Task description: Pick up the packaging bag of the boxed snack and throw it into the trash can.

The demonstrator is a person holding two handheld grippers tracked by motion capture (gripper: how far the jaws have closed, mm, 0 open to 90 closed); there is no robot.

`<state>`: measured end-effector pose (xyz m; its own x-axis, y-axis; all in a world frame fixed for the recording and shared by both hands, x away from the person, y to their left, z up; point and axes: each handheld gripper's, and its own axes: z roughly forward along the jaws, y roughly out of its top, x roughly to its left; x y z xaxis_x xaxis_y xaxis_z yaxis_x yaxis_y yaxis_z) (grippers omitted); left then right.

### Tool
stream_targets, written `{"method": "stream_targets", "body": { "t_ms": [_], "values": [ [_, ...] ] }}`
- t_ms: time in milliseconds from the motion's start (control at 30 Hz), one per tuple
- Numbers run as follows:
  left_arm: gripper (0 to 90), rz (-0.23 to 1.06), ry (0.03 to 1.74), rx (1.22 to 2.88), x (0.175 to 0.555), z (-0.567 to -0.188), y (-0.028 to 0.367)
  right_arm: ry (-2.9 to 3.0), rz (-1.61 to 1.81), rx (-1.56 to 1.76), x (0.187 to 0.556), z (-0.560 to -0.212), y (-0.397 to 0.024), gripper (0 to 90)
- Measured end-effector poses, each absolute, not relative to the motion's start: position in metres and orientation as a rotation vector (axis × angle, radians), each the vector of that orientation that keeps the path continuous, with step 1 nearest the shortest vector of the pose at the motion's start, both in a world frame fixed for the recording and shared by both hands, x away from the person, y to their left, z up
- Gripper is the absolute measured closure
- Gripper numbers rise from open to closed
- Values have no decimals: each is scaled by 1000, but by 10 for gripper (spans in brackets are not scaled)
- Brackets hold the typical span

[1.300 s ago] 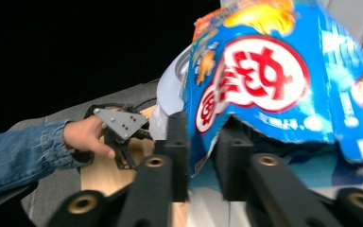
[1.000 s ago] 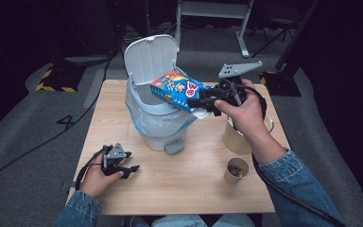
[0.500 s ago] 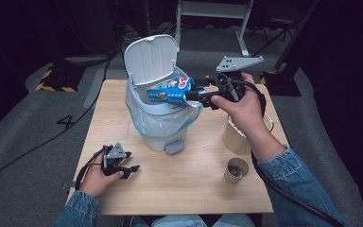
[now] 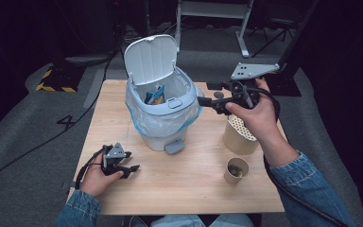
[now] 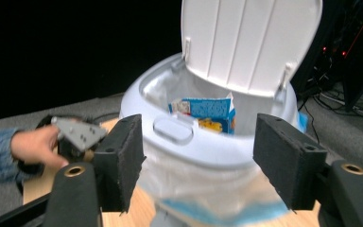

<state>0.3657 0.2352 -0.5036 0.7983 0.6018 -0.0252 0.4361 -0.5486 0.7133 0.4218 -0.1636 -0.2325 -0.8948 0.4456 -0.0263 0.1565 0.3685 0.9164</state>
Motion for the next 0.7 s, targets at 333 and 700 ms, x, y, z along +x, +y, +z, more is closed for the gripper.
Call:
{"method": "stream_targets", "body": {
  "t_ms": [333, 700],
  "values": [
    [348, 287, 756, 2242, 367, -504, 235, 2411, 1470, 525, 402, -249, -206, 276],
    [348, 289, 760, 2241, 367, -504, 235, 2445, 1452, 569, 381, -276, -245, 264]
  ]
}}
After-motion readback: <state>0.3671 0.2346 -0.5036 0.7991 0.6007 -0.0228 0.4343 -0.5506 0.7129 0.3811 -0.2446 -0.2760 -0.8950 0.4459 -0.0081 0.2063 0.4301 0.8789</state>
